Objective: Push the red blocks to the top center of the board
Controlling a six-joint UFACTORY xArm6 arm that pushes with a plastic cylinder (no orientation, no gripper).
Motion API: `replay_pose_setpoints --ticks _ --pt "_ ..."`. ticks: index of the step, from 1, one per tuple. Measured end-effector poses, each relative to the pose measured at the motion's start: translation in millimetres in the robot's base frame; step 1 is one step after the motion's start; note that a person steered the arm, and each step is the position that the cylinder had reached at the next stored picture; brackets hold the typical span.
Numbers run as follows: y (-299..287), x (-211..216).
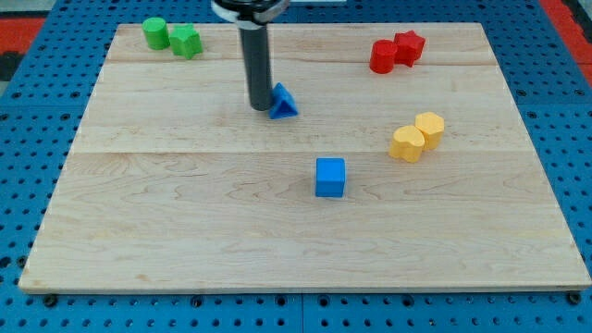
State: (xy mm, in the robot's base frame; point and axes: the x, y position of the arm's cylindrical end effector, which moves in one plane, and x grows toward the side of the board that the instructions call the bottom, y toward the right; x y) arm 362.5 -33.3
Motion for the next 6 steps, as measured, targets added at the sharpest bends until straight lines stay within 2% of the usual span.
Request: replay_pose_setpoints --ticks 2,3,4,5,6 --pt "104.4 -0.6" --pt "130.3 -17.7" --pt "176.3 -42.0" --pt "252.5 -84.2" --pt "246.2 -118.2"
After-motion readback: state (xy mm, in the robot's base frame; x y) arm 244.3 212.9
